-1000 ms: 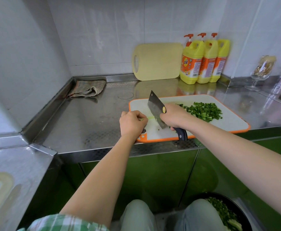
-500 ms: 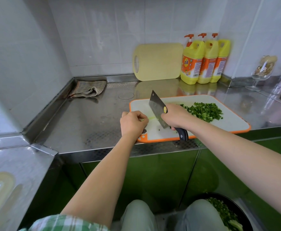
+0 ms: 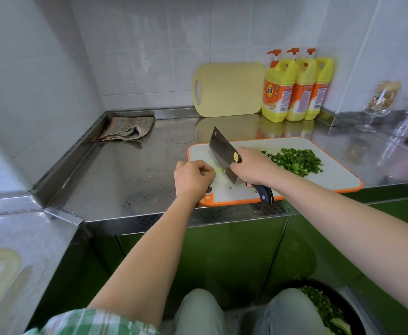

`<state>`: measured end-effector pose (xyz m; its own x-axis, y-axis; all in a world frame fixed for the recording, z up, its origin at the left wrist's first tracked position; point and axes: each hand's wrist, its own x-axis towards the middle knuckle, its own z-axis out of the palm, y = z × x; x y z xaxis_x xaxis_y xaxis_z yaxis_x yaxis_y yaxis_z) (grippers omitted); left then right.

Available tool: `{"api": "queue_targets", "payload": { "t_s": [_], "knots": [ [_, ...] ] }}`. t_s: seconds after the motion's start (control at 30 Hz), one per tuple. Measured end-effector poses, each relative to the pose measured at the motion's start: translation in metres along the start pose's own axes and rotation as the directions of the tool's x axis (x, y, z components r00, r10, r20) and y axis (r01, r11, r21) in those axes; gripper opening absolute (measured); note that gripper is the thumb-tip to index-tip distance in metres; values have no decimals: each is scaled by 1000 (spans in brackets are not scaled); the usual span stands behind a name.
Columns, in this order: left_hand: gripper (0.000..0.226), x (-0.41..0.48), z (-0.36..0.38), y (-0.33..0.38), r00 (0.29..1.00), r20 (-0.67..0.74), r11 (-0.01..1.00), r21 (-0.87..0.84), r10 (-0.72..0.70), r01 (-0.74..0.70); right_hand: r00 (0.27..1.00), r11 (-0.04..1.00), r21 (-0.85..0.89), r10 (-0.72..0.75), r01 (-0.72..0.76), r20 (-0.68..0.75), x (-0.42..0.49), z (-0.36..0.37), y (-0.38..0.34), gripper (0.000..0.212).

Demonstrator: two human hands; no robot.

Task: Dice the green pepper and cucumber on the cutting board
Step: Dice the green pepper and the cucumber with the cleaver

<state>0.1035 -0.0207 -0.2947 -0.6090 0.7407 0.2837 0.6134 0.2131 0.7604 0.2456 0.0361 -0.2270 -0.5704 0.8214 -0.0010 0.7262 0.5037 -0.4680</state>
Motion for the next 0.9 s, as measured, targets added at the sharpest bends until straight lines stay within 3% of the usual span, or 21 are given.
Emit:
{"api": "queue_targets", "payload": {
  "t_s": [0.1, 0.27, 0.4, 0.6, 0.73, 0.9],
  "knots": [
    [11, 1, 1, -2, 1000, 11, 1000, -19, 4, -4, 998, 999, -13, 31, -31, 51, 0, 2, 0, 10],
    [7, 4, 3, -5, 1000, 3, 1000, 23, 13, -13, 1000, 1000, -8, -15, 15, -23, 1, 0, 1, 12],
    [6, 6, 4, -7, 1000, -8, 1000, -8, -4, 4, 999, 999, -28, 17, -15, 47, -1, 2, -1, 6],
    [25, -2, -5, -1, 999, -30, 984, 177, 21, -15, 995, 997, -59, 55, -50, 86, 2, 1, -6, 4],
    [10, -6, -7, -1, 999, -40, 988, 156, 12, -5, 997, 999, -17, 50, -49, 53, 4, 3, 0, 5],
    [9, -2, -1, -2, 997, -21, 995, 69, 73, -71, 999, 999, 34, -12, 13, -29, 0, 0, 5, 11]
  ]
}}
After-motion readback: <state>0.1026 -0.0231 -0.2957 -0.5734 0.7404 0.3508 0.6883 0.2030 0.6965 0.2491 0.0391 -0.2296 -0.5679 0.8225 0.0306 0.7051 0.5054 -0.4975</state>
